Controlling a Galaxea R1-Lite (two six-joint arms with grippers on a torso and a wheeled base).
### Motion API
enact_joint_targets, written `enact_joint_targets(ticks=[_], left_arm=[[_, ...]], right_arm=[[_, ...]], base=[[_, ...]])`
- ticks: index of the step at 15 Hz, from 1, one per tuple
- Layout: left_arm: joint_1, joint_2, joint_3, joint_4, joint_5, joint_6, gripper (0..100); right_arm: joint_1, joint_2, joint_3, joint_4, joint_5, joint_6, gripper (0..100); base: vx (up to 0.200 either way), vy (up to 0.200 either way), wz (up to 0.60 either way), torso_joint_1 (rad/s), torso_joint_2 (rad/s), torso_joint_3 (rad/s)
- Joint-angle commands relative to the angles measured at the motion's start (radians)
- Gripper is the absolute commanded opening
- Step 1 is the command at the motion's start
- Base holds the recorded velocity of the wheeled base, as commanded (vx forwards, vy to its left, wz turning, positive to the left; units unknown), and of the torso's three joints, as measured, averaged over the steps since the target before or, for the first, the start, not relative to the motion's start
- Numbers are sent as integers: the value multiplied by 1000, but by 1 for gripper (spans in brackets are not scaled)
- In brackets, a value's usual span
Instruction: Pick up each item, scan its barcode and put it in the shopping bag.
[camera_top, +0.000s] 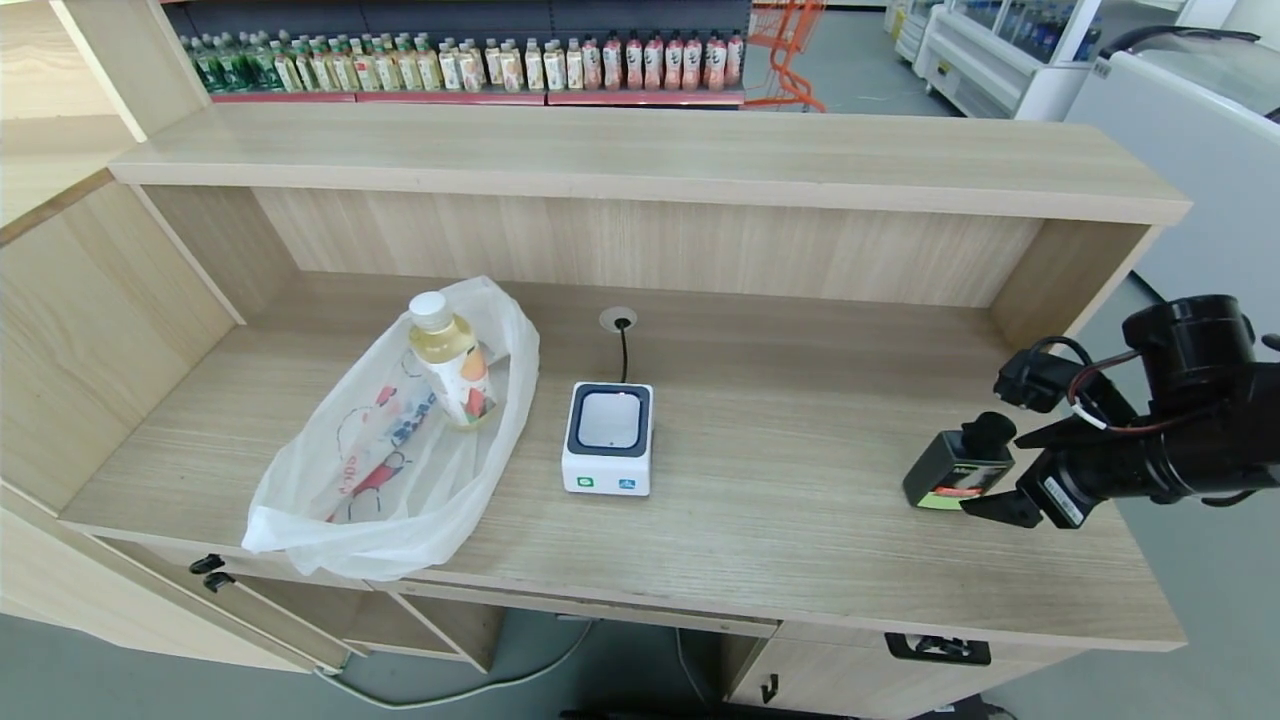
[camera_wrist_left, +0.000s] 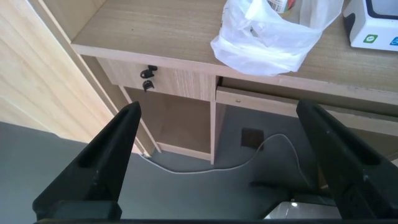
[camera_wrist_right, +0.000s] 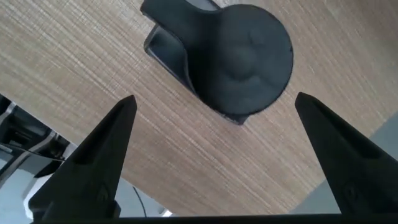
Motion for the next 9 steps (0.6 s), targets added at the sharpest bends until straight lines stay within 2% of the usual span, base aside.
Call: enact_joint_targets(ticks=[1,3,9], left_arm=[[0,0,0,0,1,0,100],[0,0,0,0,1,0,100],[0,0,0,0,1,0,100]], right_arm=[[3,44,0,-12,1,-19,100],[1,73,0,-55,27,-83,100],[15,125,-36,-78,115,-134,100]], base=[[0,0,0,0,0,0],[0,0,0,0,0,0],[0,0,0,0,0,0]])
